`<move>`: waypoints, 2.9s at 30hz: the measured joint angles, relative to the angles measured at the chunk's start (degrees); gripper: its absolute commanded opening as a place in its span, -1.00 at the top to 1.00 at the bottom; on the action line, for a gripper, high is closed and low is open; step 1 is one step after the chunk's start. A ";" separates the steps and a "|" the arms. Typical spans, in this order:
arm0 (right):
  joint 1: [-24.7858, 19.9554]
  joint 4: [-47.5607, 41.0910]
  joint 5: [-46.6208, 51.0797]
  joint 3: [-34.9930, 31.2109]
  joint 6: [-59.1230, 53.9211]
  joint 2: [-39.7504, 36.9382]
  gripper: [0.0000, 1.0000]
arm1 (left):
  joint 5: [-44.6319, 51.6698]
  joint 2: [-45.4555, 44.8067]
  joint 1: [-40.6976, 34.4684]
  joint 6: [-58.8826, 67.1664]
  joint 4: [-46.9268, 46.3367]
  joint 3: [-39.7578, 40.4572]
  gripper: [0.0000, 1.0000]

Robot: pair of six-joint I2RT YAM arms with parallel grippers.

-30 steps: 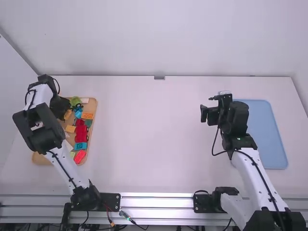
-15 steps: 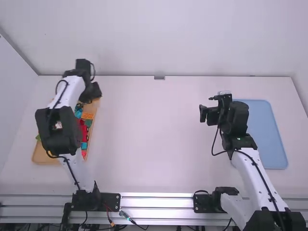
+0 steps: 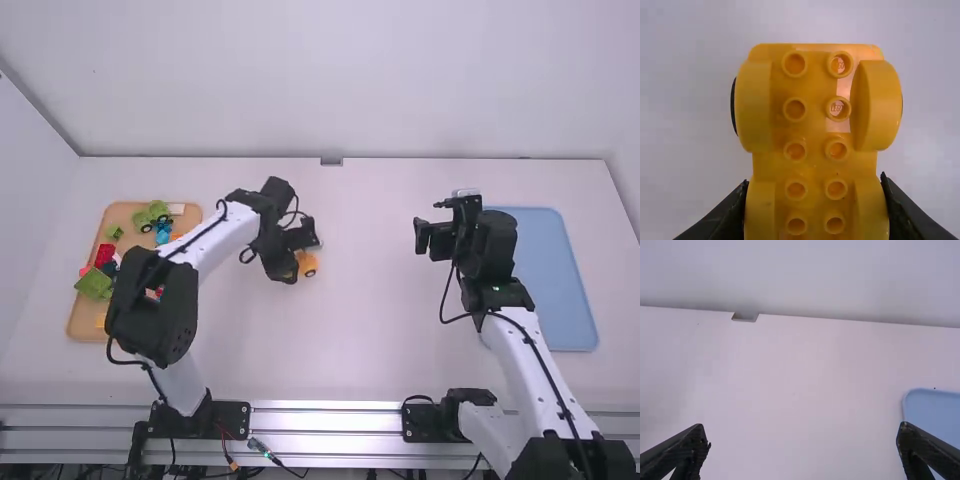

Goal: Assemble lego blocks to make yellow taxi

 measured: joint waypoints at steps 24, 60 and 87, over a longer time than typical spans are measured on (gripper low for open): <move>-0.02 0.00 -0.20 0.00 0.02 0.00 -0.97 | -3.04 0.00 -10.14 5.97 19.52 -14.84 0.01; -0.02 0.20 -0.24 0.00 0.09 0.00 -0.98 | -5.22 -11.63 8.74 -14.84 12.37 -1.27 -0.98; 0.04 0.31 -0.22 0.00 0.15 0.00 -0.98 | -7.45 -13.00 64.59 -81.31 5.90 -10.25 -0.98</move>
